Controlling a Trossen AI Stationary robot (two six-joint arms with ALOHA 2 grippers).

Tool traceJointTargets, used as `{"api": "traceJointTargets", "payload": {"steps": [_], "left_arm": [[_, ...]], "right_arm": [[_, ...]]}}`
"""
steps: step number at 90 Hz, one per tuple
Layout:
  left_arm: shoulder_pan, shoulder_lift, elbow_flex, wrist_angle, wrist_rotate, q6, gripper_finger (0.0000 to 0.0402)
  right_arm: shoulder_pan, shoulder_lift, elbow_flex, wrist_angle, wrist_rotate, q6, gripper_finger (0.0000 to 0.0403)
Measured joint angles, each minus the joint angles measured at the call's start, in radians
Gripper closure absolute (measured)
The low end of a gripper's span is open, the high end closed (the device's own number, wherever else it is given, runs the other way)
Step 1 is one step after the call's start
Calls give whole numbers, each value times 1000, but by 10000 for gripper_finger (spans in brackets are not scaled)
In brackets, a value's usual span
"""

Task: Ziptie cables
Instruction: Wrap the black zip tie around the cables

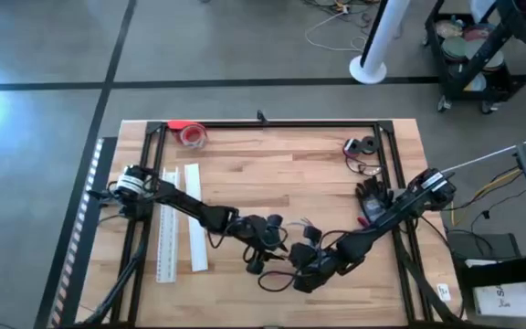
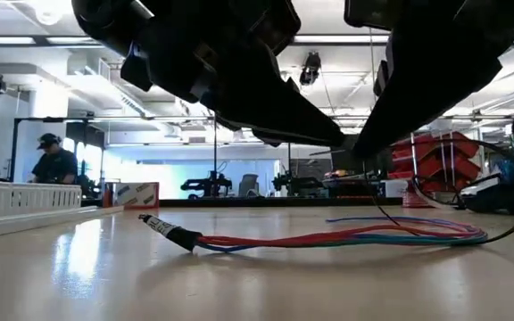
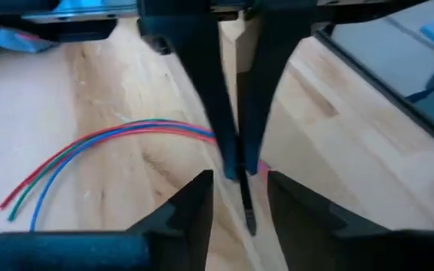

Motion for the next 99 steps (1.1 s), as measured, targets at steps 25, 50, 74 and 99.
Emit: {"api": "traceJointTargets", "payload": {"steps": [25,50,74,99], "left_arm": [[0,20,1,3,-4,-32,314],[0,21,1,4,-4,-40,350],[0,21,1,-1,-3,-61,356],[-25,21,1,-3,-82,-54,325]], "right_arm": [[-1,-1,0,0,1,-8,403],[-3,-2,0,1,3,1,403],[-3,-2,0,1,3,1,403],[-7,-2,0,3,1,2,403]]}}
